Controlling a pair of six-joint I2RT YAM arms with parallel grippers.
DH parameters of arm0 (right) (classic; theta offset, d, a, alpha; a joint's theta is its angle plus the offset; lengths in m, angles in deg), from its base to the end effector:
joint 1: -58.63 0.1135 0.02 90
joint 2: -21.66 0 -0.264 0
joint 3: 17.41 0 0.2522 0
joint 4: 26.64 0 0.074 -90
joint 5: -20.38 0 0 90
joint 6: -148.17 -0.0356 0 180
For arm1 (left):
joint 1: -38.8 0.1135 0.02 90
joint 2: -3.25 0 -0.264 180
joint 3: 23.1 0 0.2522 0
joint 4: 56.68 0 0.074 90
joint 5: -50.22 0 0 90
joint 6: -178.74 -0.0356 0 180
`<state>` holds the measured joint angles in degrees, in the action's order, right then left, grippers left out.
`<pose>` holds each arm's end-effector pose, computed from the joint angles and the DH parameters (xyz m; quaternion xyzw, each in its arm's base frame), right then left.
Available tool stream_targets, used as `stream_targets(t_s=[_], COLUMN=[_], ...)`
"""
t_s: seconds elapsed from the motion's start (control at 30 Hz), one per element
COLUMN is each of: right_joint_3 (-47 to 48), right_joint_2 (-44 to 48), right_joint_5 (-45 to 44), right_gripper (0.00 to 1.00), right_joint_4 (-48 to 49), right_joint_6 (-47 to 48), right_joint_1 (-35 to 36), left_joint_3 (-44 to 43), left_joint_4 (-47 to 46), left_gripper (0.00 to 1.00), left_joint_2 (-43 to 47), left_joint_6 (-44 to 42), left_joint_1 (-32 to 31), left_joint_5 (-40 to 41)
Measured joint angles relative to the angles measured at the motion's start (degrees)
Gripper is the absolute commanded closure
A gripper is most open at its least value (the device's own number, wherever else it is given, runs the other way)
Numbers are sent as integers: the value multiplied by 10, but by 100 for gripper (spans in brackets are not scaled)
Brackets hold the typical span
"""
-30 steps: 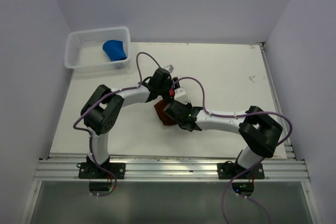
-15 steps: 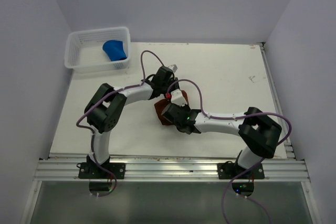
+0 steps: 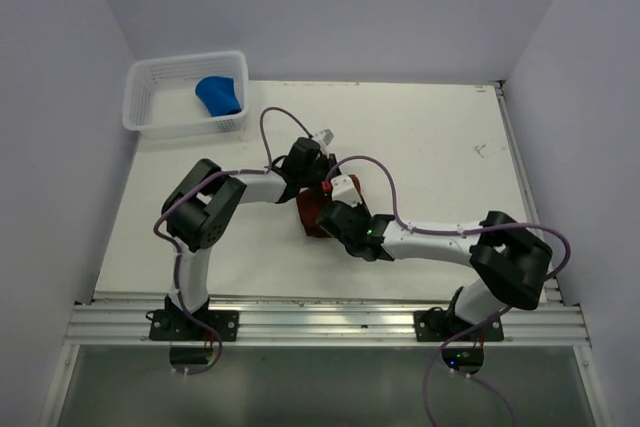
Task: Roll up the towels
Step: Roll the towel
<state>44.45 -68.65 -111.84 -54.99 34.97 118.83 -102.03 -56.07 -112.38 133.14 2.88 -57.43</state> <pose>0.1689 0.2468 0.1734 -0.1861 0.8805 -0.0804 0.4286 0.3356 -0.2565 0.1354 0.0024 0.8881 -0.3879 0.2465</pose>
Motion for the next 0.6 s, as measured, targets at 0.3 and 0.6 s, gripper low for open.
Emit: stream_targets(t_s=[0.3,0.6], right_joint_3=[-39,-110], right_joint_2=[118,212], right_joint_5=[77,247], right_gripper=[36,28], right_joint_4=[5,74], right_joint_6=[-33,-109], right_joint_1=[-10,-170], left_joint_3=[75,129], left_joint_4=[-146,-226], left_gripper=[100,100], left_joint_2=[1,13], left_joint_6=[30,41], left_joint_1=[19,23], left_joint_5=[-19,-16])
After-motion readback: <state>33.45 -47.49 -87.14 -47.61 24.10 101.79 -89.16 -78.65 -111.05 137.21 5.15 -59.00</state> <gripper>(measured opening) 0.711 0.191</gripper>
